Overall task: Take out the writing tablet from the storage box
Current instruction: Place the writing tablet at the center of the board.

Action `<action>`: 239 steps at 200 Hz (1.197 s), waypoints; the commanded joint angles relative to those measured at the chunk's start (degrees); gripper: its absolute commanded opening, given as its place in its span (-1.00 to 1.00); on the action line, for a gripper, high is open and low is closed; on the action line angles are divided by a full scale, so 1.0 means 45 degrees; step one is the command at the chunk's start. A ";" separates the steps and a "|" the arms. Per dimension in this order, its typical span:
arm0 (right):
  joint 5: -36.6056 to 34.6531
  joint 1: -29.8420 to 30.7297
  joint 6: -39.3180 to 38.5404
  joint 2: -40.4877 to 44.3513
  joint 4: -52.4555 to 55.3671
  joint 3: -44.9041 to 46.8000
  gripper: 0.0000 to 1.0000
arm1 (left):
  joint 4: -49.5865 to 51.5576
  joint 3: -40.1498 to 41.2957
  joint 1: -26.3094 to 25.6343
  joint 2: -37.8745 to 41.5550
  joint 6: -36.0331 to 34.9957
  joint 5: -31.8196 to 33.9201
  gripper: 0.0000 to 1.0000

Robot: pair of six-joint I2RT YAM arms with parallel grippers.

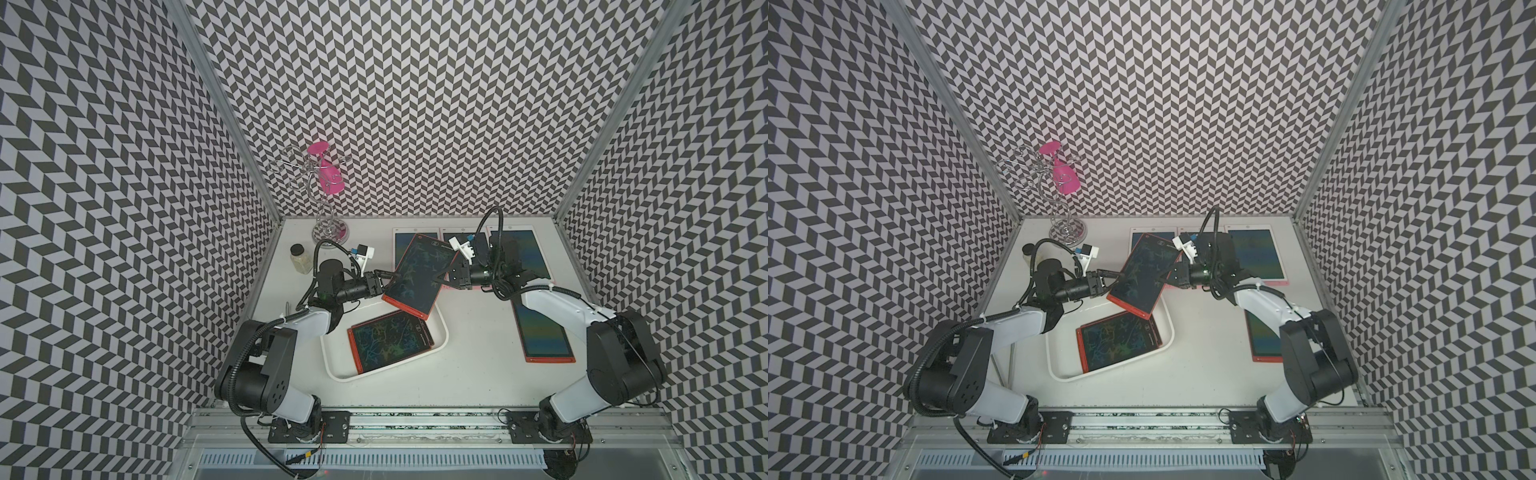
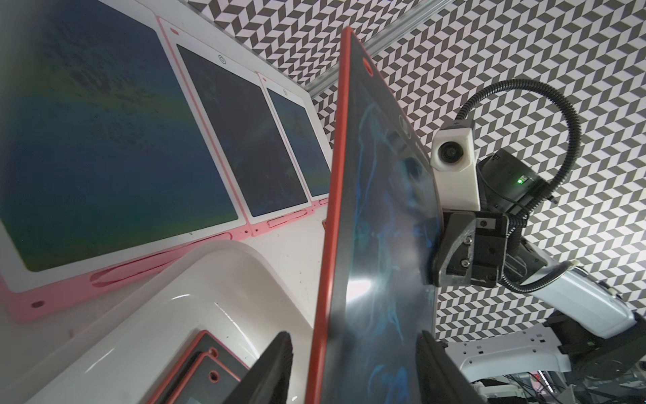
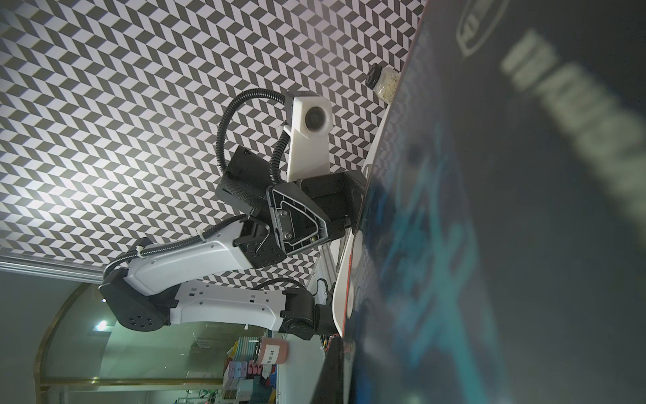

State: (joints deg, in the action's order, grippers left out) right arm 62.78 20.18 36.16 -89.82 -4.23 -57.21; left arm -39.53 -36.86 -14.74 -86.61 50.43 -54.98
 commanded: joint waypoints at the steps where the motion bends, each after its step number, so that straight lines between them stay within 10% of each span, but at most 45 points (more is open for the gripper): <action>1: 0.0440 0.0065 -0.0250 -0.0152 -0.0544 -0.0465 -1.00 | -0.0363 -0.0426 -0.0351 -0.0331 -0.0084 -0.0507 0.07; 148: 0.0335 0.0065 -0.0467 -0.0689 -0.0263 -0.0900 -0.65 | -0.0981 -0.0640 -0.0592 -0.1064 0.0370 -0.1155 -0.95; 239: -0.0111 -0.0166 -0.0527 -0.0895 -0.0051 -0.1104 -0.29 | -0.1489 -0.0541 -0.0650 -0.1142 0.0932 -0.1335 -1.00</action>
State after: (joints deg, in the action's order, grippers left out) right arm 60.86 19.35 33.58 -93.95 -1.52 -59.90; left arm -44.99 -38.81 -16.82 -90.45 54.43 -60.36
